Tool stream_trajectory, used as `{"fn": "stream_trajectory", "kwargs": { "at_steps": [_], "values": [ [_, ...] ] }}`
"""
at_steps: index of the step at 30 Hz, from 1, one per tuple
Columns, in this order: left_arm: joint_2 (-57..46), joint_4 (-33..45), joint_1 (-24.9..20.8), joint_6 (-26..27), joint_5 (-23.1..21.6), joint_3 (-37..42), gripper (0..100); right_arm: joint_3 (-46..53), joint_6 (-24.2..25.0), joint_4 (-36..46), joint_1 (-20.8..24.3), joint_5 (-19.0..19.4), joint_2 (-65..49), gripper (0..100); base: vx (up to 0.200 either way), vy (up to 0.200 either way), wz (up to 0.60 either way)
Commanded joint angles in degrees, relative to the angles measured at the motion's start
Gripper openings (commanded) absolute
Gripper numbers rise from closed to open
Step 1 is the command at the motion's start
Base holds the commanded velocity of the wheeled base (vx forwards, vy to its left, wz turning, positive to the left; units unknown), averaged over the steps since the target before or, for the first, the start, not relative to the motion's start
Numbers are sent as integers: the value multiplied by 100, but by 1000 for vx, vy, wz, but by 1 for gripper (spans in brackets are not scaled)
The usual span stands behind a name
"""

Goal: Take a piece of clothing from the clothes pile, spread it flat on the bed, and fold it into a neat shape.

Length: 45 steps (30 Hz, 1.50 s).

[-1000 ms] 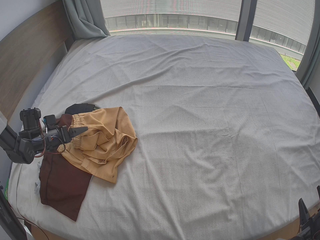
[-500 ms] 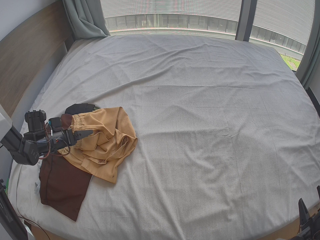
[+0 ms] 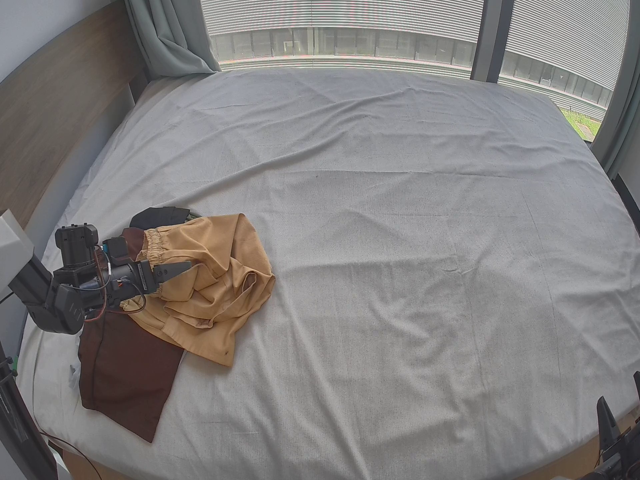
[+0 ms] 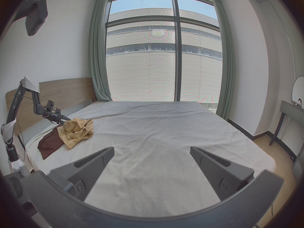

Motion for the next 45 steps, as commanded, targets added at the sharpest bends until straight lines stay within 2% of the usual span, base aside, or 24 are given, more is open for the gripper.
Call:
{"fn": "stream_trajectory", "kwargs": {
  "at_steps": [1,2,18,38,45],
  "values": [
    [21,2,1,-6,4,-25,100,101,-2,0,4,2,-93,100,0,0,0],
    [12,2,1,-6,4,-25,0,101,-2,0,4,2,-93,100,0,0,0],
    [12,-376,62,-182,-49,159,0,101,-11,0,4,2,-93,100,0,0,0],
    [-832,-1061,9,-463,-93,1223,0,101,-11,0,4,2,-93,100,0,0,0],
    [-911,-1316,36,-604,-101,1311,0,101,-20,0,4,2,-93,100,0,0,0]
  ]
}}
